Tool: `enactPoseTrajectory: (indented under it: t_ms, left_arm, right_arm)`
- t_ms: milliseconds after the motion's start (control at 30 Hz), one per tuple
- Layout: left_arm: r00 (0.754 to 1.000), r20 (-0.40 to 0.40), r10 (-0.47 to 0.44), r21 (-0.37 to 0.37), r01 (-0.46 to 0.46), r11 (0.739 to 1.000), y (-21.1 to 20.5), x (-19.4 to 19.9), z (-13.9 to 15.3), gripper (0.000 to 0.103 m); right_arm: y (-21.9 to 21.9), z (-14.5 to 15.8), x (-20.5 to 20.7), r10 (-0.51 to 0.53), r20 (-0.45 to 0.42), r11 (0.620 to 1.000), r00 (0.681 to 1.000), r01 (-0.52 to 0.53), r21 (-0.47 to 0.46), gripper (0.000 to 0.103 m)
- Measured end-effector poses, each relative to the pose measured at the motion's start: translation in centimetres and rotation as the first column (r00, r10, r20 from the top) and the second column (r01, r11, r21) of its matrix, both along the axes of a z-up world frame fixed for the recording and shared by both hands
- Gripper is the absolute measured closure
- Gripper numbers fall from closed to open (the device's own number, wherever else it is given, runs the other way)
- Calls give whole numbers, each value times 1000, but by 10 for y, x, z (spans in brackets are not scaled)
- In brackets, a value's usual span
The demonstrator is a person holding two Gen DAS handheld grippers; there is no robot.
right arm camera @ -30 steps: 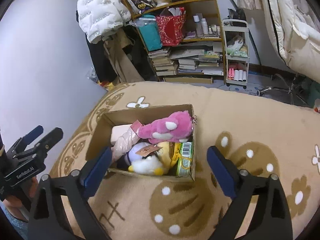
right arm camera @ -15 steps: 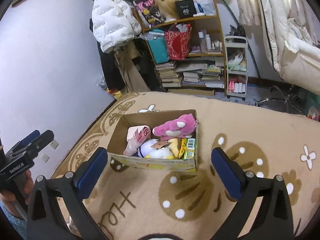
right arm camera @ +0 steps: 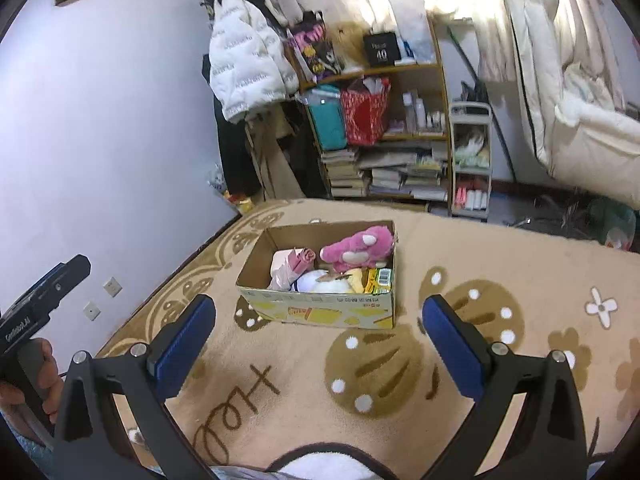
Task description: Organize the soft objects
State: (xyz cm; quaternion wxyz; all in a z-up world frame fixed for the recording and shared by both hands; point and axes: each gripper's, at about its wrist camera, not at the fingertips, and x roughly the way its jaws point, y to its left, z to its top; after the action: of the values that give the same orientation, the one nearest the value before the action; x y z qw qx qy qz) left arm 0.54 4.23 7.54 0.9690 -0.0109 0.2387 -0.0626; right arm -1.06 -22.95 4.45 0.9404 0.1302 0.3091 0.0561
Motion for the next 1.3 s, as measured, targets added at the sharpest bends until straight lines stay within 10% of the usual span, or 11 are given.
enactPoseTrajectory:
  t_ms: [467,1300]
  left_arm:
    - [999,24,30,59,-32,998,-4,-21,-35,0]
    - [1000,-4,16,190,-15,982,-19,-26,-62,0]
  right_arm:
    - [2,-20,-36,-74,139,995,988,82,-56,0]
    - [-5,-48,-43,-103,126,993,987,110,-49,0]
